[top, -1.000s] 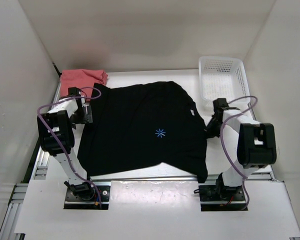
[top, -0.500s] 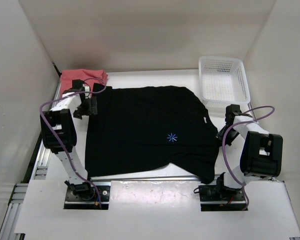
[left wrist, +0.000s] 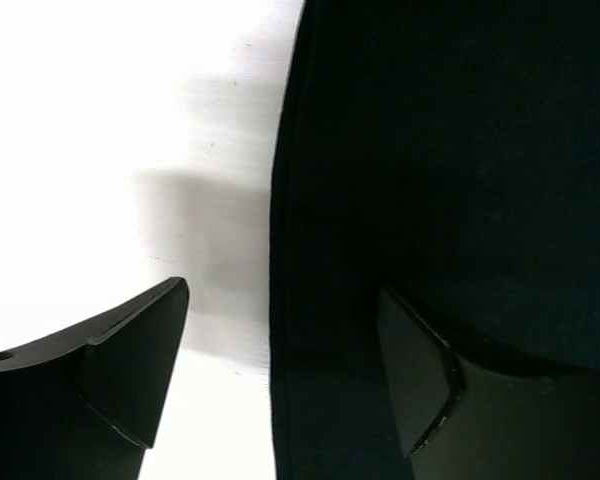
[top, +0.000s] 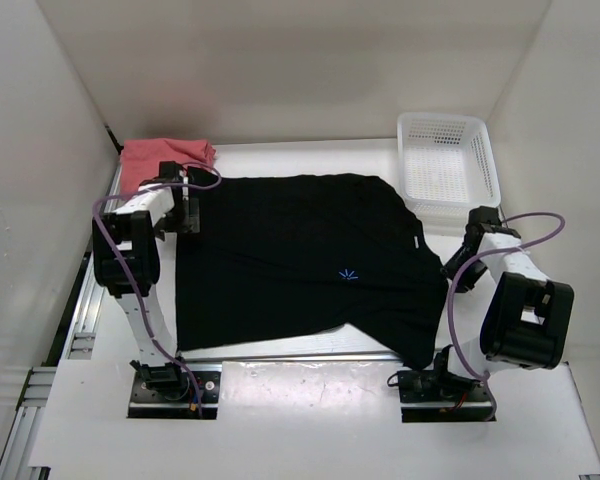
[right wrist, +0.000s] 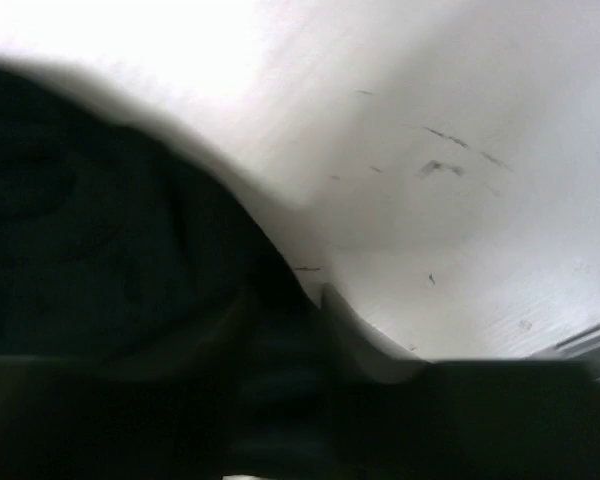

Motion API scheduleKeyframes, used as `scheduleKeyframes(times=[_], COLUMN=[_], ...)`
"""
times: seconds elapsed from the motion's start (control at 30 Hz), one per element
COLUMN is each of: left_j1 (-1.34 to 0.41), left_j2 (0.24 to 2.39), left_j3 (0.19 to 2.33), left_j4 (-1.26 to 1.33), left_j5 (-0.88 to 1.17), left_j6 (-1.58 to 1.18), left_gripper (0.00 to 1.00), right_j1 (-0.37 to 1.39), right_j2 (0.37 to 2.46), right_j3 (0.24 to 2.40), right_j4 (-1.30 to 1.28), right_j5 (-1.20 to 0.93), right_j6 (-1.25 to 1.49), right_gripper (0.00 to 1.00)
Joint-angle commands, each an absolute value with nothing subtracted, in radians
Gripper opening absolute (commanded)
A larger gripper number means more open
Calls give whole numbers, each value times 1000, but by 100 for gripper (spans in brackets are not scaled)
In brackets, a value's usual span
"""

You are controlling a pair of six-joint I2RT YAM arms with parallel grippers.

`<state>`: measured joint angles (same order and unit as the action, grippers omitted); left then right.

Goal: Fold and stack the t-shirts
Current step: Flatten out the tshirt

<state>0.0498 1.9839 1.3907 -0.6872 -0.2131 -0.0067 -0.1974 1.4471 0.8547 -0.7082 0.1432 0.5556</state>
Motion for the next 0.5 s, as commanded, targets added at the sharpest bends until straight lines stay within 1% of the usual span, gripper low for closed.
scheduleKeyframes(times=[0.0, 0.03, 0.07, 0.17, 0.2, 0.3, 0.33, 0.37, 0.4, 0.43, 0.47], left_j1=[52, 40, 29, -29, -41, -66, -90, -104, -123, -165, -188], left_j2=[1898, 1861, 1824, 1679, 1642, 1475, 1424, 1307, 1239, 1168, 1012], left_j3=[1397, 1397, 1397, 1367, 1352, 1235, 1119, 1045, 967, 802, 723], left_j4=[-683, -683, -683, -698, -725, -770, -781, -781, -781, -781, -781], left_j5=[-244, -207, -207, -231, -232, -241, -250, -259, -296, -311, -328], left_j6=[0, 0, 0, 0, 0, 0, 0, 0, 0, 0, 0], left_gripper=[87, 89, 93, 99, 99, 99, 99, 99, 99, 99, 99], right_j1=[-181, -172, -163, -137, -127, -127, -127, -127, -118, -101, -71], right_j2=[1428, 1411, 1392, 1306, 1264, 1179, 1154, 1128, 1077, 1054, 1019], right_j3=[933, 933, 943, 953, 953, 922, 899, 837, 800, 761, 689], right_j4=[-715, -735, -735, -794, -816, -919, -936, -945, -945, -945, -945], right_j5=[43, 43, 43, 61, 84, 137, 114, 82, 43, -9, -24], right_j6=[470, 469, 456, 442, 458, 528, 540, 557, 598, 627, 656], right_gripper=[53, 59, 66, 71, 75, 83, 84, 87, 91, 93, 93])
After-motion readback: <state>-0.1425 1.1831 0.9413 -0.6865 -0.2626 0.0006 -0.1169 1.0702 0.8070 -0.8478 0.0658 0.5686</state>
